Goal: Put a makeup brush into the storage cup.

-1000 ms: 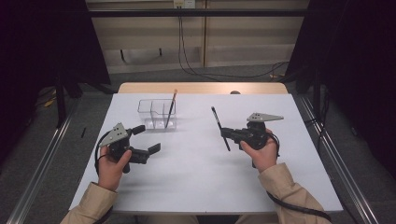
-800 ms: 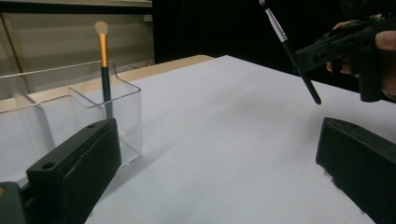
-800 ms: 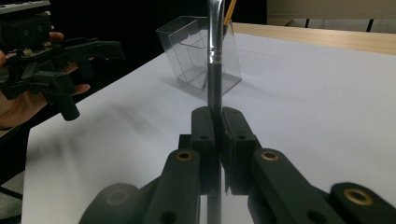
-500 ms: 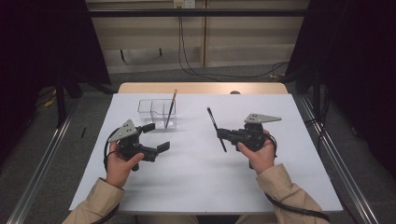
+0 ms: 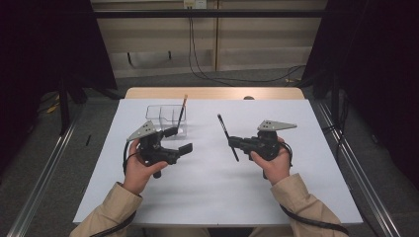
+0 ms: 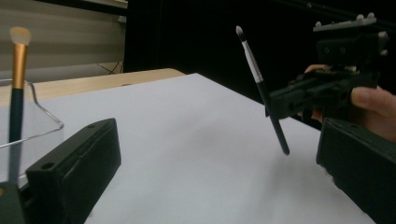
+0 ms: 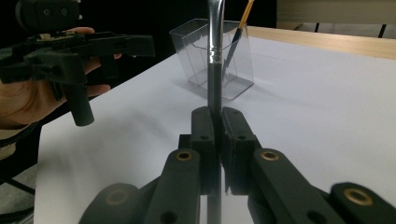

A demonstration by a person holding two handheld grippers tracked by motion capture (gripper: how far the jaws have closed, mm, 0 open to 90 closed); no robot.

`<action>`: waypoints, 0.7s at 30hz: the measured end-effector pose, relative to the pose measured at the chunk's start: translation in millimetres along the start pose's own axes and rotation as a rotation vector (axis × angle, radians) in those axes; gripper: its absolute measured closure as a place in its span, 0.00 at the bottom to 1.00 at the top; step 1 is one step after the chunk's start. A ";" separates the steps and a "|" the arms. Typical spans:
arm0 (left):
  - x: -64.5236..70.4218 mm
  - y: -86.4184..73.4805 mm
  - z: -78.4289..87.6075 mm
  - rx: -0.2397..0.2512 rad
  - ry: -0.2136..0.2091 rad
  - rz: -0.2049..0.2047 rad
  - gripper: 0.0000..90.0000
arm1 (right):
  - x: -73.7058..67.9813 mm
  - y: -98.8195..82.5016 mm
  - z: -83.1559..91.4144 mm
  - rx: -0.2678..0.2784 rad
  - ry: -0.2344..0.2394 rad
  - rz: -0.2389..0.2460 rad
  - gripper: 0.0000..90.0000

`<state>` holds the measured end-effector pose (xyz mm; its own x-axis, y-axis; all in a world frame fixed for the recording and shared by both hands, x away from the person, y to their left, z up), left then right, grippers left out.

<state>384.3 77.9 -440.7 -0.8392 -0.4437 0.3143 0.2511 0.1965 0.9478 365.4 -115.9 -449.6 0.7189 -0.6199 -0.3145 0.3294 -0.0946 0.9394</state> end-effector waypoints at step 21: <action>19.1 1.1 -36.7 0.012 -0.076 0.026 0.09 | -9.1 0.3 -2.6 0.002 0.028 0.022 0.94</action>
Point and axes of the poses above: each handheld gripper's, and its own axes: z roughly backward along the jaws, y roughly out of its top, x roughly to its right, the point moved 9 cm from there along -z, roughly forward along the jaws, and after that the axes turned 13 degrees about x, right-handed, at the moved point
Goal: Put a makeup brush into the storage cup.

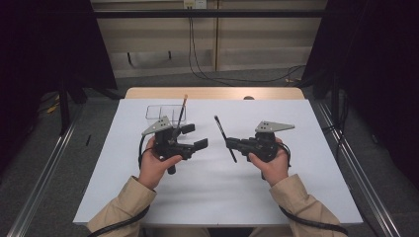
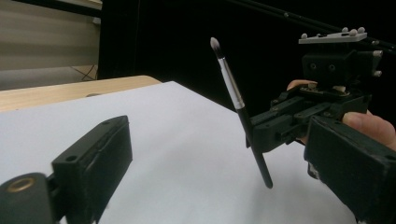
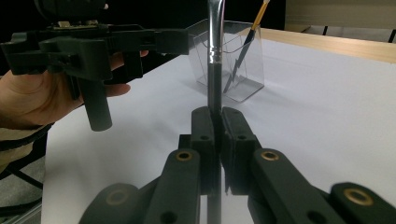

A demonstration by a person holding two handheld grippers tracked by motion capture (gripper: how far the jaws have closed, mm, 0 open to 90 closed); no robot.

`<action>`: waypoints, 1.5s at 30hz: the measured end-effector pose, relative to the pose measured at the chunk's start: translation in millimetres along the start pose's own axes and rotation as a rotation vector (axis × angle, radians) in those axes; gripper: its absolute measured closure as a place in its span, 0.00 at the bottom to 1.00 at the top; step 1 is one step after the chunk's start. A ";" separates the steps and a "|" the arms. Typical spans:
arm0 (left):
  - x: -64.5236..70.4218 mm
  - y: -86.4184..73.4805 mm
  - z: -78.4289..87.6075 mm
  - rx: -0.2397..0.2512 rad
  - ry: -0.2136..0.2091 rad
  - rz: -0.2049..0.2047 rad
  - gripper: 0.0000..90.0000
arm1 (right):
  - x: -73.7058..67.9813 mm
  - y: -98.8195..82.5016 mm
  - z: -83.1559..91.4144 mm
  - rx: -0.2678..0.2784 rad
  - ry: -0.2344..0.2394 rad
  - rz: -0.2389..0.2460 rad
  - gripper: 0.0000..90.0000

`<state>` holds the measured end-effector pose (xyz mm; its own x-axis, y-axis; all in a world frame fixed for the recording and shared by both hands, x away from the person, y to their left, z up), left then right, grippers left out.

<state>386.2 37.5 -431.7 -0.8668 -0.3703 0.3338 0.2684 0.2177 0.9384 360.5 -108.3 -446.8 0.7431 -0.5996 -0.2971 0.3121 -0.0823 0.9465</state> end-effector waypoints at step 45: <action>10.5 -11.8 -27.9 0.003 -0.038 0.113 0.65 | -10.1 -3.8 -7.1 0.000 0.035 0.009 0.94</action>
Point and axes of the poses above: each handheld gripper's, and its own axes: z roughly backward along the jaws, y roughly out of its top, x roughly to its right, the point moved 9 cm from there along -z, roughly forward along the jaws, and after that the axes turned 13 degrees about x, right-handed, at the moved point
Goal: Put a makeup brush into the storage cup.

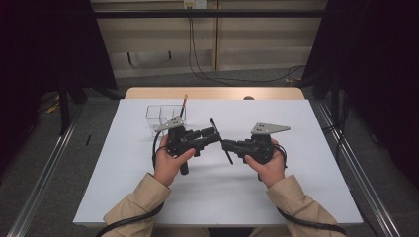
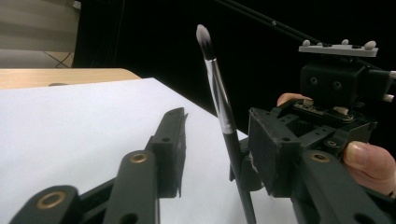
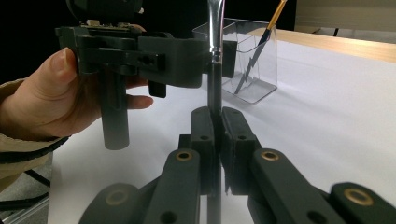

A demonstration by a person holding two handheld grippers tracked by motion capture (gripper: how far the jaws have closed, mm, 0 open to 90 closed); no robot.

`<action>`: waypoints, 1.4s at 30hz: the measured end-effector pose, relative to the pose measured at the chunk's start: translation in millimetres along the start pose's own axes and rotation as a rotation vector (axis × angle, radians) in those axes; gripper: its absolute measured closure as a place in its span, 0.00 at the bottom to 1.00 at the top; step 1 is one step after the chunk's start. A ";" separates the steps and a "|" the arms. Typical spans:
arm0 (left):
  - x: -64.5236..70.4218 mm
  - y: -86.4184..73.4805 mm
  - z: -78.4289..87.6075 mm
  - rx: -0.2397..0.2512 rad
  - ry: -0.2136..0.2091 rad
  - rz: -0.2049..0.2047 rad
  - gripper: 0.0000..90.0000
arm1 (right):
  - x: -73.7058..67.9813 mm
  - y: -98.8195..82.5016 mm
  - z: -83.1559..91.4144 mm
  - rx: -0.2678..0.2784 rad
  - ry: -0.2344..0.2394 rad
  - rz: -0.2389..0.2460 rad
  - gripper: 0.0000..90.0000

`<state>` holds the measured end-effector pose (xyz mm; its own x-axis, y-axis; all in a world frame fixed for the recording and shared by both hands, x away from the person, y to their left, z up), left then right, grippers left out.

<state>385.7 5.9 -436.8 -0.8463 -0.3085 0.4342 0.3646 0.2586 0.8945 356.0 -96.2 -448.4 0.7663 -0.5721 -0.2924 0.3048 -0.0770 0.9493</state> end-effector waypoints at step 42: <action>8.2 2.1 1.8 0.030 -0.035 -0.024 0.93 | -9.3 -1.8 -7.0 0.040 0.031 0.025 0.86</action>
Point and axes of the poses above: each handheld gripper's, and its own axes: z roughly backward along the jaws, y roughly out of its top, x roughly to its right, the point moved 9 cm from there along -z, roughly forward along the jaws, and after that the axes turned 13 degrees about x, right-handed, at the moved point
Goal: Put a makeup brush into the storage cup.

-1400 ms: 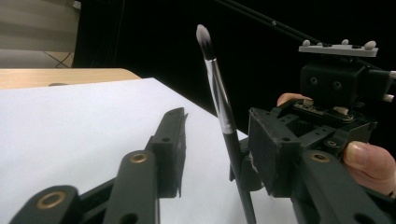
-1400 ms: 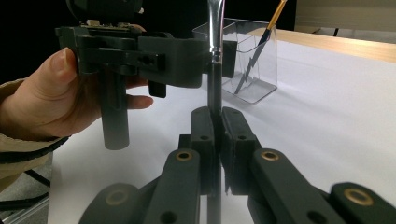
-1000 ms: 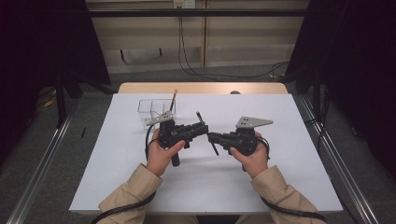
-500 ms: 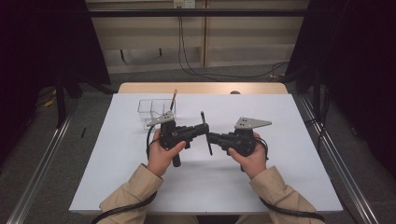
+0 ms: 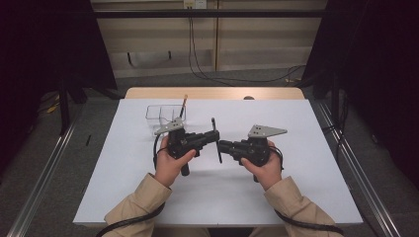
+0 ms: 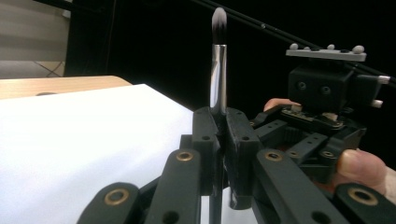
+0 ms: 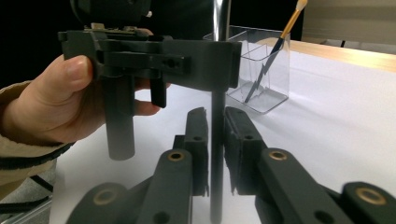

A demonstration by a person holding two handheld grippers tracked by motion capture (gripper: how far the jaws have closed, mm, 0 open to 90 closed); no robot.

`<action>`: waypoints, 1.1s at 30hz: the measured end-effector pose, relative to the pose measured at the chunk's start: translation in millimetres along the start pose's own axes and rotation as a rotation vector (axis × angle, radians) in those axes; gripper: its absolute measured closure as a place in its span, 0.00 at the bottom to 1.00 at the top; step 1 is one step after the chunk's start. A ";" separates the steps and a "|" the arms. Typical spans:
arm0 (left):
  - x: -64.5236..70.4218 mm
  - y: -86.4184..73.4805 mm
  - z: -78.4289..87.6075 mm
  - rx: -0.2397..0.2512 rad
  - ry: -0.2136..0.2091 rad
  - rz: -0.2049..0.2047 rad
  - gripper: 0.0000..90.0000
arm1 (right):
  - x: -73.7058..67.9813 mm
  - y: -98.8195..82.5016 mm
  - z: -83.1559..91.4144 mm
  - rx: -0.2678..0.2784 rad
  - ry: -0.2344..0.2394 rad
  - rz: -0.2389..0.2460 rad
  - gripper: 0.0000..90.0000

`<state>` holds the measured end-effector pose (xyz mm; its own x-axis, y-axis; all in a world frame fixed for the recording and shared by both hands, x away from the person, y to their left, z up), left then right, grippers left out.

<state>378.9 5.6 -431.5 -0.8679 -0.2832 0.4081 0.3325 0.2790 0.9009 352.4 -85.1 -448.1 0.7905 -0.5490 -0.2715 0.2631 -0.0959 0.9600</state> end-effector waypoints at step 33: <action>-6.7 8.7 14.6 -0.007 0.035 -0.058 0.93 | 22.1 8.5 23.5 0.061 -0.053 0.097 0.13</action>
<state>382.1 23.3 -428.6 -0.8723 -0.3312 0.3597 0.2843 0.2549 0.9242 359.1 -117.5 -444.4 0.7797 -0.6014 -0.1744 0.1510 -0.0898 0.9845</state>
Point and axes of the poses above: each handheld gripper's, and its own axes: z roughly backward along the jaws, y roughly out of its top, x roughly to its right, the point moved 9 cm from there along -z, roughly forward along the jaws, and after that the axes turned 13 degrees about x, right-handed, at the moved point
